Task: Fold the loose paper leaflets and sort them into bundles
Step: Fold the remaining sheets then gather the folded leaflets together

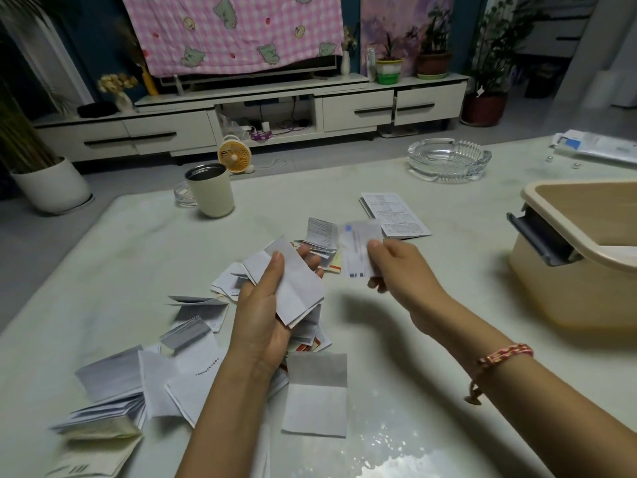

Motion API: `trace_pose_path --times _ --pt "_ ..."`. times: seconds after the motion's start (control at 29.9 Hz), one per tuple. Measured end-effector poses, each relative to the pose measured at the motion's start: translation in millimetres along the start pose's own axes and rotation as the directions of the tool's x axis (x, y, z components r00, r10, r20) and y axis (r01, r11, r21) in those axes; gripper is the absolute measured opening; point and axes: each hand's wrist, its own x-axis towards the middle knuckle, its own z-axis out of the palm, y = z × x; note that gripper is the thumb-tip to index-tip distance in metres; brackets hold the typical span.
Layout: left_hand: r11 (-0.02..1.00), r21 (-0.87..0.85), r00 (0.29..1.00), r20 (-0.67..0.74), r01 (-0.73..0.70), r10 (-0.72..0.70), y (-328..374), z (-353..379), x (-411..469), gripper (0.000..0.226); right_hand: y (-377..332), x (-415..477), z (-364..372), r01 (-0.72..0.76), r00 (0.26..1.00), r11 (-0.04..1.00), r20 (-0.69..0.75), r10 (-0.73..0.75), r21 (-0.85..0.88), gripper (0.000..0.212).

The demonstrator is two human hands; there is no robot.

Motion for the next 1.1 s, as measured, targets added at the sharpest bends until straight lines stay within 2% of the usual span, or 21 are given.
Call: trace_pose_path --times 0.1,0.17,0.23,0.37,0.54,0.64,0.77,0.9,0.97,1.04,1.1 --pt "0.996 0.081 0.999 -0.039 0.029 -0.026 -2 -3 2 0.018 -32 -19 5 0.179 0.96 0.973 0.193 -0.205 0.144 0.036" --pt "0.984 0.158 0.996 -0.05 0.08 -0.073 -3 -2 0 0.022 -36 -28 18 0.271 0.918 0.961 0.285 -0.277 0.058 0.036" --pt "0.989 0.117 0.996 -0.016 0.094 -0.093 -3 -1 -1 0.032 -29 -30 28 0.314 0.917 0.945 0.286 -0.278 -0.088 0.037" --pt "0.988 -0.046 0.985 0.093 0.149 -0.144 -6 3 -3 0.057 -18 -28 33 0.325 0.932 0.913 0.249 -0.264 -0.247 0.04" --pt "0.986 -0.035 0.98 0.121 0.164 -0.159 -10 0 -1 0.071 -10 -26 38 0.282 0.951 0.893 0.228 -0.211 -0.351 0.031" --pt "0.989 0.045 0.986 0.083 0.14 -0.143 -14 3 0 0.061 -11 -27 38 0.29 0.954 0.847 0.2 -0.221 -0.446 0.037" --pt "0.997 0.021 0.995 0.055 0.077 -0.078 -19 2 2 0.038 -11 -30 36 0.278 0.96 0.747 0.148 -0.238 -0.604 0.04" --pt "1.0 0.022 0.999 0.047 0.001 -0.002 -15 3 2 0.026 -8 -29 27 0.229 0.972 0.748 0.107 -0.209 -0.622 0.045" --pt "0.999 0.011 0.999 0.024 -0.043 0.043 -8 1 3 0.024 -7 -27 18 0.2 0.979 0.767 0.095 -0.18 -0.609 0.04" --pt "0.997 -0.003 0.997 0.008 -0.071 0.071 0 -3 4 0.024 -7 -27 10 0.245 0.963 0.825 0.23 -0.144 -0.509 0.032" --pt "0.997 -0.007 0.997 0.006 -0.076 0.076 4 -4 3 0.023 -9 -34 10 0.291 0.877 0.834 0.48 -0.036 -0.469 0.035"
